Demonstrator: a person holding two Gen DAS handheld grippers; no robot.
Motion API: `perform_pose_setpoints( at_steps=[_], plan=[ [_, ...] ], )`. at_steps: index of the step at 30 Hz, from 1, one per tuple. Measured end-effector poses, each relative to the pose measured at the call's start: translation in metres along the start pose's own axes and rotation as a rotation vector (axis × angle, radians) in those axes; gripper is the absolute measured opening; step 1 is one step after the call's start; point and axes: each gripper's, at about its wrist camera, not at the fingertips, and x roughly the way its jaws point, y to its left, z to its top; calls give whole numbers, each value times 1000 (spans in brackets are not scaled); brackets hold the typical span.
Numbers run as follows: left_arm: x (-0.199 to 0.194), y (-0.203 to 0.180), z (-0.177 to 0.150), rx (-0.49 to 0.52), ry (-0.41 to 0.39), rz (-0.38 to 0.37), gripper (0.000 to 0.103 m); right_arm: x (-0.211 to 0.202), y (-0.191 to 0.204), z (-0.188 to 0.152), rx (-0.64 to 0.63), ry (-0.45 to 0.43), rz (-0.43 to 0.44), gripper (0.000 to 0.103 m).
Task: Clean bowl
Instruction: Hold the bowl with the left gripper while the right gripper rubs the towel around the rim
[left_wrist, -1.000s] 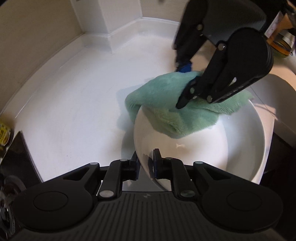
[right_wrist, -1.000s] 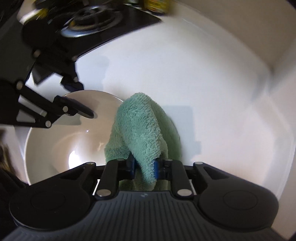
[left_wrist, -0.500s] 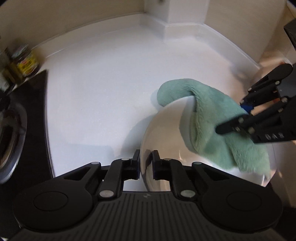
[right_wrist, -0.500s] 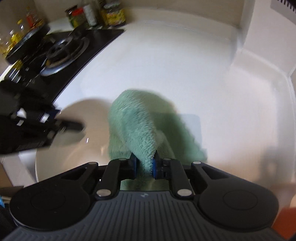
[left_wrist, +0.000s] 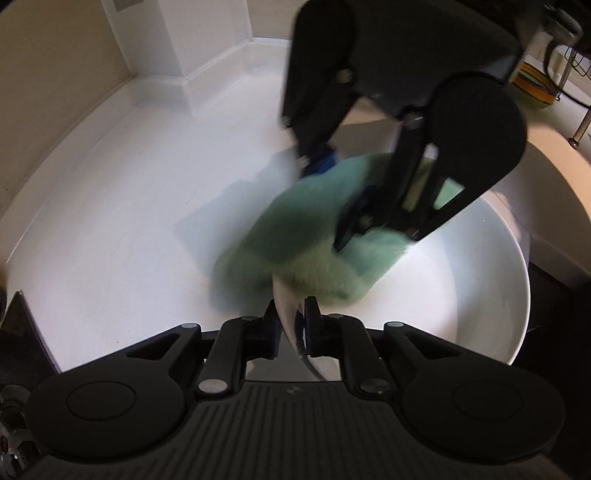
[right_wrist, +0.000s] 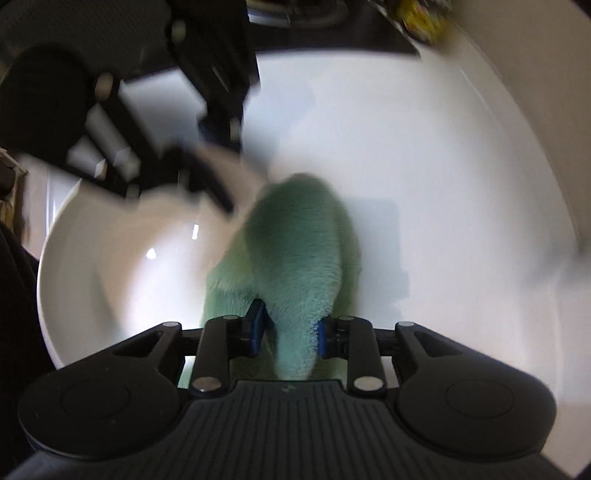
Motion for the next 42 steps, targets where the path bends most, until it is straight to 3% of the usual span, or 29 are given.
perform_pose_setpoints(
  at_steps=[2,6,9,11,17,19,23,26,28,29,34,36,37,42],
  plan=[
    [-4,0,-4,-89,-7,23,15,1,-6,2,69,-34,31,23],
    [-24,-6,-21,-306,-27,76,17,-7,-11,-20,281,-75,4,19],
    [-28,-18,-28,-376,-41,108,16,-13,-12,-43,516,-104,6,16],
    [-20,-15,-29,-355,-39,103,10,-15,-3,-55,583,-108,-8,15],
    [-5,-7,-15,-152,-37,-13,7,-25,12,-69,432,17,90,15],
    [-2,-11,-7,-73,-28,-20,8,-27,8,-65,352,55,83,16],
    [0,-26,7,31,-17,-40,8,-19,10,-37,145,56,8,18],
    [4,-22,12,-7,-6,-39,10,-16,7,-16,79,7,-1,19],
    [6,-18,9,-103,-11,-17,12,-15,3,-13,110,-9,2,19],
    [3,-18,4,-165,-3,4,21,-16,1,-14,132,-22,0,18],
    [-13,-30,-23,-377,-8,73,27,-19,-3,-41,442,-85,-16,14],
    [-13,-34,-24,-389,-21,69,18,-22,4,-52,536,-100,-29,14],
    [-11,-36,-21,-367,-23,53,8,-25,8,-58,528,-88,-19,14],
    [-2,-18,-4,-160,-7,-6,6,-36,13,-84,436,-13,73,16]
  ],
)
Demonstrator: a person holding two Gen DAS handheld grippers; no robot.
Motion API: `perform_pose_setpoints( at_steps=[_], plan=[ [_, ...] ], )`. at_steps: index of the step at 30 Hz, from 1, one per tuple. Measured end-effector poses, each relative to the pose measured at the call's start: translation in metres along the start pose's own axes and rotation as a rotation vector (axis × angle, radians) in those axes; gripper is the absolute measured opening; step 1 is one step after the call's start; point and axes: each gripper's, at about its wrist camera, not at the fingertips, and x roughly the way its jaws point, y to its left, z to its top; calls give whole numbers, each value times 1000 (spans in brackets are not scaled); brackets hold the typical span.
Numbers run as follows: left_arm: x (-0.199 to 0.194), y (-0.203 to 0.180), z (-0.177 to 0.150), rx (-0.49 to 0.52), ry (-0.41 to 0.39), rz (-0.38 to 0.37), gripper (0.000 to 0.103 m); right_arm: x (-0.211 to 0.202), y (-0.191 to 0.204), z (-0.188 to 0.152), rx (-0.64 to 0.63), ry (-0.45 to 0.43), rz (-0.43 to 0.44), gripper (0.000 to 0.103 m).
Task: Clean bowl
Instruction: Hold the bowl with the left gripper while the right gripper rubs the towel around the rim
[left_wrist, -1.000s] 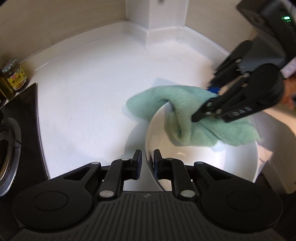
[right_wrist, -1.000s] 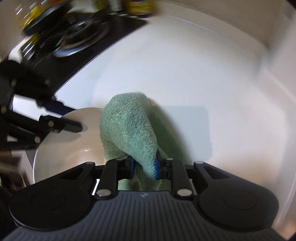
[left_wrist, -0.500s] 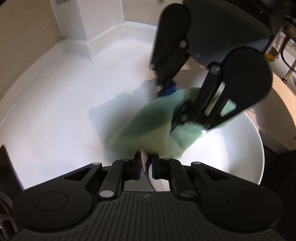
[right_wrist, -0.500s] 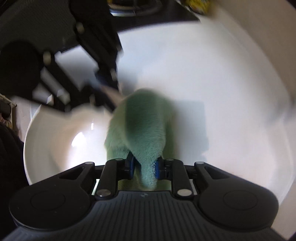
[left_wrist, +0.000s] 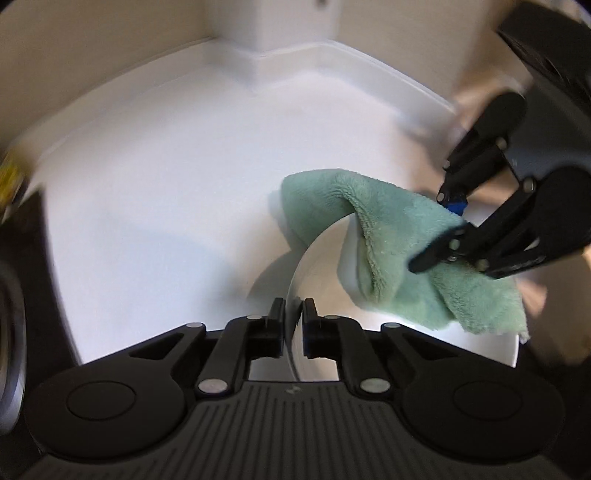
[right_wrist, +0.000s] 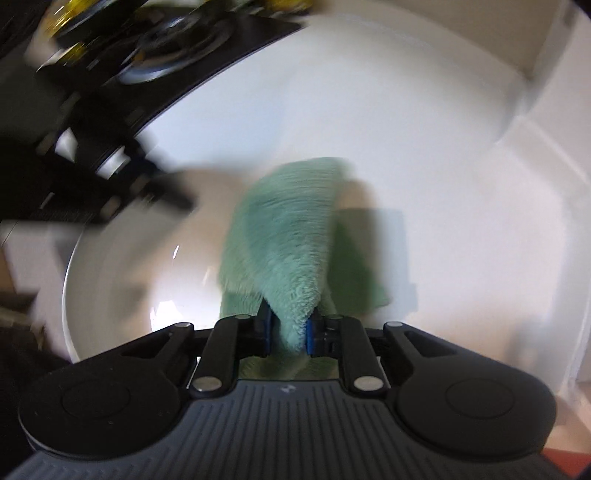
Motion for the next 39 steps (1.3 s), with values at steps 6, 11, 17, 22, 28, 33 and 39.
perform_pose_setpoints(
  at_steps=[6,11,17,22,28,33,39],
  plan=[
    [-2,-20,16,152,22,-20,6,3,3,27,-273,53,-86,18],
    [-8,4,2,25,31,-12,13,8,4,48,-304,-6,-105,19],
    [-29,7,-25,-238,51,28,24,-7,-16,24,-8,-90,-114,15],
    [-26,-1,-21,-129,61,-5,8,-17,-7,-11,95,-73,-62,13],
    [4,-2,15,179,92,5,6,-2,2,2,-62,36,-12,18],
    [10,-2,24,226,87,-13,6,10,15,42,-314,-6,-157,20],
    [-6,18,4,-71,85,11,13,7,-8,46,-108,-92,-80,16]
  ],
)
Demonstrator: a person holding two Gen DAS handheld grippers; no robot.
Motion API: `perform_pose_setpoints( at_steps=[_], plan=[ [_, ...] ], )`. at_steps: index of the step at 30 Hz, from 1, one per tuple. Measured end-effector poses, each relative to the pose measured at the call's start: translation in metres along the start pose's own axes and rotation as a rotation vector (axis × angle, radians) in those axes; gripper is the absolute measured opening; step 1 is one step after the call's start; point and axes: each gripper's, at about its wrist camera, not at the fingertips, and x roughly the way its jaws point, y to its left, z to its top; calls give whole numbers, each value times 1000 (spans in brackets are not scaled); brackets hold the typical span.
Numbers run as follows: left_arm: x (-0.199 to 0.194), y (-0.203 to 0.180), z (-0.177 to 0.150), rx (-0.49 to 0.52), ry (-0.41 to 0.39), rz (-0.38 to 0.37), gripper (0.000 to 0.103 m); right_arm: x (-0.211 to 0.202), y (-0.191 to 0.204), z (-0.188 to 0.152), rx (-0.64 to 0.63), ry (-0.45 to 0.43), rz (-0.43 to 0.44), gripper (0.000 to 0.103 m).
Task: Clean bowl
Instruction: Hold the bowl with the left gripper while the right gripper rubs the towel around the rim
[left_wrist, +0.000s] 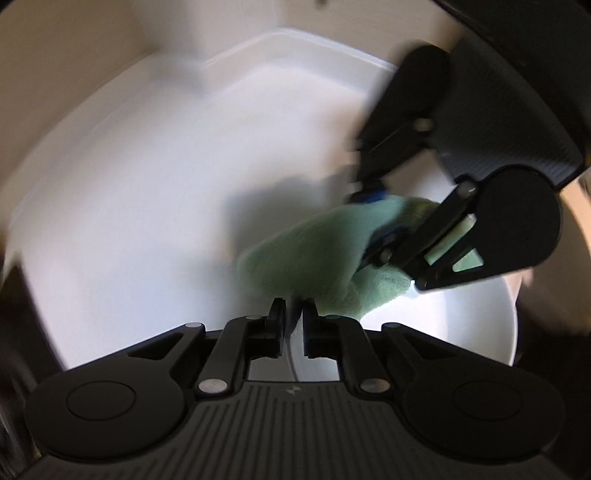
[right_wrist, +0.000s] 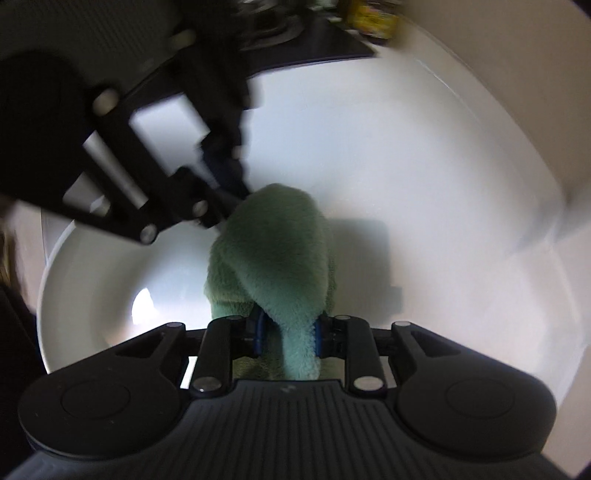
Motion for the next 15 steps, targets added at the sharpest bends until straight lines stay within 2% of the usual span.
perform_pose_setpoints(
  at_steps=[2,4,6,8,11,14,15],
  plan=[
    [-8,6,-17,-123,4,-25,15,-4,-5,-9,89,-14,-7,15],
    [-9,6,-23,-158,-6,-30,15,-10,-9,-22,198,-29,-25,14],
    [-3,9,-20,-163,-19,-25,14,-13,-2,-32,213,-12,-22,14],
    [1,12,-15,-99,-23,-34,7,-8,19,-37,172,22,-5,14],
    [7,5,-4,11,-13,-40,6,-26,26,-51,82,95,75,21],
    [13,-9,12,116,-2,-14,4,-16,30,-36,-9,140,53,21],
    [14,-11,16,145,1,-15,4,-11,31,-27,-49,139,21,21]
  ],
)
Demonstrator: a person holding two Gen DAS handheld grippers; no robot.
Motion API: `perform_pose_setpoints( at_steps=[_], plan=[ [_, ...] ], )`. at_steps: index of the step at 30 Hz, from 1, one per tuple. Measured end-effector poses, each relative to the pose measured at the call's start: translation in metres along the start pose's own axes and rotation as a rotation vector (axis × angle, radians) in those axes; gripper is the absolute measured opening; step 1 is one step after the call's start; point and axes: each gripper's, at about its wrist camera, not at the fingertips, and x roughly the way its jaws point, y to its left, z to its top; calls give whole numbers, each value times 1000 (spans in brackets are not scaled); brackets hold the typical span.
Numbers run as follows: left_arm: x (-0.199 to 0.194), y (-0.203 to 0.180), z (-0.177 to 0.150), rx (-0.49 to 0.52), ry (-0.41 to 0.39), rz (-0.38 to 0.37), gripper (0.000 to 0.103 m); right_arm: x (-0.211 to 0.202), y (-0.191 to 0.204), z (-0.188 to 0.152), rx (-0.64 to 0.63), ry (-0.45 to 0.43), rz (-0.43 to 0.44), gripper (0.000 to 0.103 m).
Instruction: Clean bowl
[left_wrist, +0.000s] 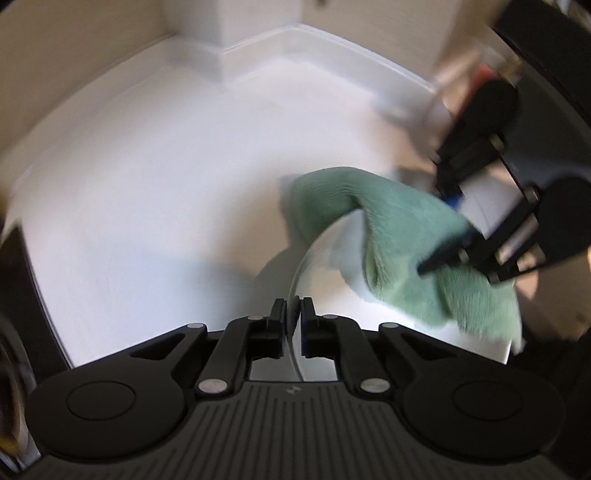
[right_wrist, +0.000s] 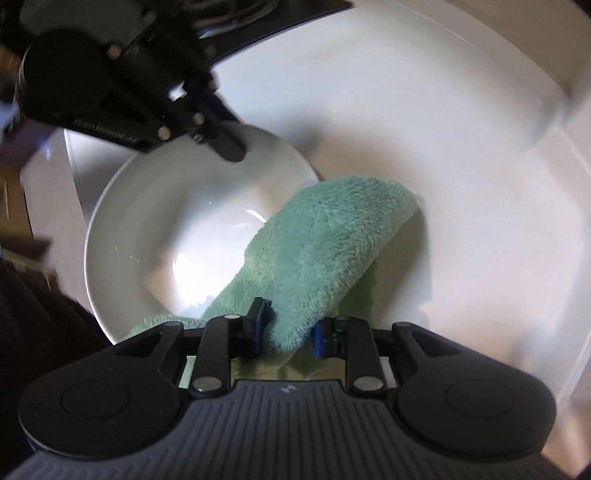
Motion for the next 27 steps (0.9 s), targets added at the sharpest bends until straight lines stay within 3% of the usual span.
perform_pose_setpoints(
  at_steps=[2,5,8,14,16,18,21,24,27],
  plan=[
    [3,-4,8,57,-1,-20,4,4,1,18,-69,-14,-53,21],
    [-5,-3,3,41,-15,-55,6,4,3,35,-132,-85,-53,21],
    [-10,2,-4,-95,-20,-33,12,9,6,38,-140,-103,-60,21],
    [-27,-5,-35,-194,-25,14,17,3,-9,13,151,-143,-37,15],
    [-26,-6,-32,-153,-31,8,9,1,-1,3,187,-124,-47,15],
    [-25,-7,-26,-99,-32,-2,7,-1,8,-9,138,-79,-37,15],
    [-22,-10,-14,-13,-25,-18,6,-5,12,-7,71,-11,48,21],
    [-26,-15,-9,93,-5,5,5,-2,9,2,2,35,31,22],
    [-24,-19,-12,137,-3,4,6,3,6,16,-61,14,-19,22]
  ],
)
